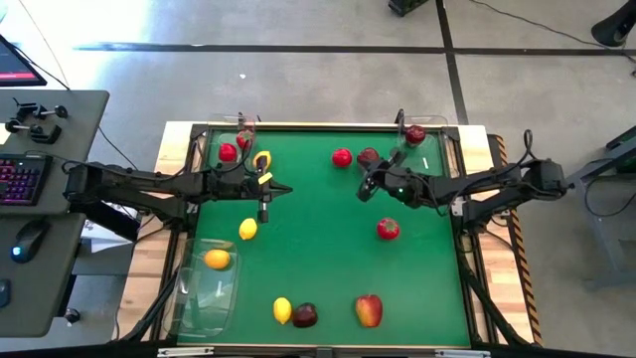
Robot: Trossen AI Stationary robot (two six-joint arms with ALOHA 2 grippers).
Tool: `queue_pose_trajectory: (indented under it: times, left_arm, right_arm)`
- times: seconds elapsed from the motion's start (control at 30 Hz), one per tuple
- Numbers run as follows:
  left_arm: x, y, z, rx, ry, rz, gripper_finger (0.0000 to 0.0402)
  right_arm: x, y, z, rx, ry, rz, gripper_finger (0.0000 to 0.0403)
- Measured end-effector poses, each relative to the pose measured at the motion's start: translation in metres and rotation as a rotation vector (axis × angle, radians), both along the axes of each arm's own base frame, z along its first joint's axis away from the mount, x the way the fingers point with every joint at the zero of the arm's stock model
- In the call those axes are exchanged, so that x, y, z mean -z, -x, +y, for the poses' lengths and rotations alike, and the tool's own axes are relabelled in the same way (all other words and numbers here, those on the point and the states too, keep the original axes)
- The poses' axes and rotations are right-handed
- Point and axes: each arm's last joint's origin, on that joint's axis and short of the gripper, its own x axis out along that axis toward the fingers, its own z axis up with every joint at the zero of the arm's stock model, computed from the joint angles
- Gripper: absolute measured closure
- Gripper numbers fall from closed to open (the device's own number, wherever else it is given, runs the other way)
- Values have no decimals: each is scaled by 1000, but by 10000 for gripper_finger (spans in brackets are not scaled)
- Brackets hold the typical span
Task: Sort produce into baskets
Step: Put the apple into the top right bin
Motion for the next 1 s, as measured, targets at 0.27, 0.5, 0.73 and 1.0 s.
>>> queue_pose_trajectory:
  times: [0.27, 0.5, 0.73, 1.0]
  left_arm:
    - [4, -2, 0, 0, 1, 16, 401]
    - [12, -11, 1, 6, -12, 33, 401]
    - [18, -22, 2, 33, -9, -4, 401]
    - [14, -22, -3, 166, 24, -43, 401]
  right_arm:
    - [0, 2, -6, 70, -30, -37, 331]
    - [9, 8, -17, 114, -107, 4, 325]
    - [20, 15, -27, 146, -288, 3, 243]
    - [25, 21, -33, 184, -403, 15, 122]
